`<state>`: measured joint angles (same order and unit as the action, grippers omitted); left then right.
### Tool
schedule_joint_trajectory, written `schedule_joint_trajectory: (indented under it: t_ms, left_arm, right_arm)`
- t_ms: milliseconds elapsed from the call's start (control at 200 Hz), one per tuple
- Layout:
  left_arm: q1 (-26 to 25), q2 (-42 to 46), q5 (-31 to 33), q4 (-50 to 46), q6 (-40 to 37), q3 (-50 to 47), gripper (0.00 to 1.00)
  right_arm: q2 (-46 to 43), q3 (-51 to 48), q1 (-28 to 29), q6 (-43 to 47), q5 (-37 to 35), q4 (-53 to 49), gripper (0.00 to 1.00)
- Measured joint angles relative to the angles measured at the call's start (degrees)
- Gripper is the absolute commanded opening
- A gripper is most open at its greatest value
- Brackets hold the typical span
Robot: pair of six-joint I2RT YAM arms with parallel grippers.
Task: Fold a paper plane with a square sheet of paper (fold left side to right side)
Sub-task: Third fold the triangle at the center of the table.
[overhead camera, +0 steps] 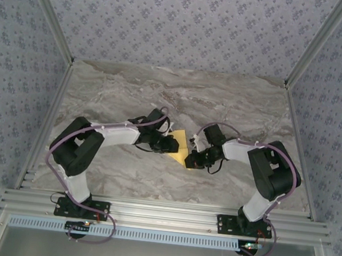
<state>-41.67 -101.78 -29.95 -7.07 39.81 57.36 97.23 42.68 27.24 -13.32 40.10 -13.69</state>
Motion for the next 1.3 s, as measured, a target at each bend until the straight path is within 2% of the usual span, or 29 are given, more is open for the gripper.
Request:
schedule_joint_trajectory:
  t_ms: [285,784,1159,1299]
  left_arm:
    - [-4.48,-3.85,-0.02,1.14,1.42,0.63,0.20]
    - [-4.72,-6.45,2.19,0.83,1.62,1.64,0.18]
    - [1.07,-5.99,2.32,-0.90,-1.60,1.16,0.18]
    - [5.38,-4.02,2.84,-2.21,-3.82,-0.76,0.18]
  right_arm:
    - [0.07,0.00,-0.11,-0.02,0.17,-0.02,0.08]
    - [0.20,0.00,-0.17,-0.26,0.22,-0.07,0.06]
    - [0.24,0.00,-0.17,-0.46,0.22,-0.04,0.06]
    - [0.24,0.02,-0.17,-0.46,0.22,-0.07,0.06]
